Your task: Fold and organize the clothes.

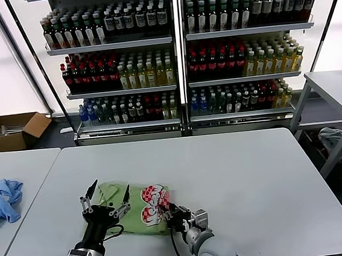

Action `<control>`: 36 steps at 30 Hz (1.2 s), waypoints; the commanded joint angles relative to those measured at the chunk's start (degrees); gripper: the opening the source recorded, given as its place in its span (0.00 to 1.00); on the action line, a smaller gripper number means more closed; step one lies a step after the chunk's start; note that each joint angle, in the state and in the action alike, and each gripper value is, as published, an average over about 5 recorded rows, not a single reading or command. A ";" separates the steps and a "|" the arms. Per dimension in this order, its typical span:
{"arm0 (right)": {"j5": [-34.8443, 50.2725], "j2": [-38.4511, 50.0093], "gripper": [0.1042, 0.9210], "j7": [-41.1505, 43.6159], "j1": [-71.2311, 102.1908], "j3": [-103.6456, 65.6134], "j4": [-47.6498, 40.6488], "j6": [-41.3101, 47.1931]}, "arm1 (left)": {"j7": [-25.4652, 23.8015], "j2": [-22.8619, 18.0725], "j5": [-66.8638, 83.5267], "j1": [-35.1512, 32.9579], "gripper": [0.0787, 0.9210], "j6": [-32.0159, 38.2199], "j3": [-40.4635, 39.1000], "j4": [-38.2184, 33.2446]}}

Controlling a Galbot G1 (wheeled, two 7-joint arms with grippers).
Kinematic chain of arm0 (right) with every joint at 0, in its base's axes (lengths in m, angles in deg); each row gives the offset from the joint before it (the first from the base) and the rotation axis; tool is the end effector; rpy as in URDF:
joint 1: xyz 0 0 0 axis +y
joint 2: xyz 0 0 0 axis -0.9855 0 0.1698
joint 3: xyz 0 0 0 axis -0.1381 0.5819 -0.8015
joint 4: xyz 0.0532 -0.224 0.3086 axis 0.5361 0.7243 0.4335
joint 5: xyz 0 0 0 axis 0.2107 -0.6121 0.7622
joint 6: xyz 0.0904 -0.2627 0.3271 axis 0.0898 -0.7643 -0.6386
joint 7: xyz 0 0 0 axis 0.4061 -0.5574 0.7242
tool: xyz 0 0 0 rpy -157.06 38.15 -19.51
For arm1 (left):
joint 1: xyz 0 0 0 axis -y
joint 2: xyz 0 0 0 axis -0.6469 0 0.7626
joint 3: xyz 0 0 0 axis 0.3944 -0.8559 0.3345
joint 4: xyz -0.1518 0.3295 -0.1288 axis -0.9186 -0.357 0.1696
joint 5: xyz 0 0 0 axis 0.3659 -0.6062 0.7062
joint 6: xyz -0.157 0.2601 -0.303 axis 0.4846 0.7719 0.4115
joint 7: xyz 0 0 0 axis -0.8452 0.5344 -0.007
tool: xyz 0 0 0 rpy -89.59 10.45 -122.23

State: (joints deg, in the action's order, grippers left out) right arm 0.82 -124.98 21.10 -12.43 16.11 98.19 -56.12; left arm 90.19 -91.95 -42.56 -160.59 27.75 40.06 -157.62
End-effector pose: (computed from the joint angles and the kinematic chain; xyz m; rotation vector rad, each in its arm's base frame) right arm 0.3214 0.1740 -0.3511 0.6644 -2.5353 -0.2008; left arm 0.2225 0.0179 -0.2504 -0.1934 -3.0788 -0.4270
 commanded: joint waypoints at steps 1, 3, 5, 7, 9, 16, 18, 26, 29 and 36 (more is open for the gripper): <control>-3.30 1.15 0.21 0.59 0.10 -0.36 1.69 -1.70 | 2.52 1.36 9.70 0.28 0.88 -6.64 0.45 -4.04; -3.86 2.09 0.14 0.76 0.46 -1.32 3.01 -1.75 | 4.10 2.01 13.71 0.74 0.88 -8.67 0.98 -5.31; -4.00 3.43 0.08 1.11 1.42 -3.11 4.78 -1.67 | 5.25 2.69 16.43 1.18 0.88 -9.75 2.10 -5.88; -3.95 5.56 0.03 1.90 3.02 -5.58 7.08 -1.55 | 5.60 3.42 18.57 1.29 0.88 -9.86 3.67 -5.79; -3.81 8.31 0.01 3.13 5.17 -8.58 9.56 -1.54 | 5.57 4.11 20.68 1.18 0.88 -9.78 5.25 -5.47; -4.23 18.99 0.01 6.69 15.11 -18.95 15.90 -3.25 | 5.49 4.70 25.65 2.16 0.88 -9.58 7.47 -3.62; -4.67 20.53 0.01 7.12 17.84 -21.62 16.48 -4.00 | 5.44 4.61 25.70 2.67 0.88 -9.42 7.39 -2.97; -5.14 21.06 0.01 5.99 20.07 -25.99 14.73 -4.85 | 5.19 4.45 25.15 2.84 0.88 -8.58 6.86 -1.84; -5.41 20.50 0.01 4.98 18.65 -26.56 13.07 -4.53 | 4.92 4.36 24.23 2.64 0.88 -8.07 6.83 -1.51; -8.50 20.33 0.13 6.07 18.79 -29.10 14.65 -1.19 | 4.76 4.32 23.12 2.34 0.88 -7.60 6.41 -1.53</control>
State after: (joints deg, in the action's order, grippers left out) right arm -4.72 -106.74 26.79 4.11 -7.38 111.28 -59.77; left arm 94.83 -87.95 -20.08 -158.43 20.15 46.13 -159.27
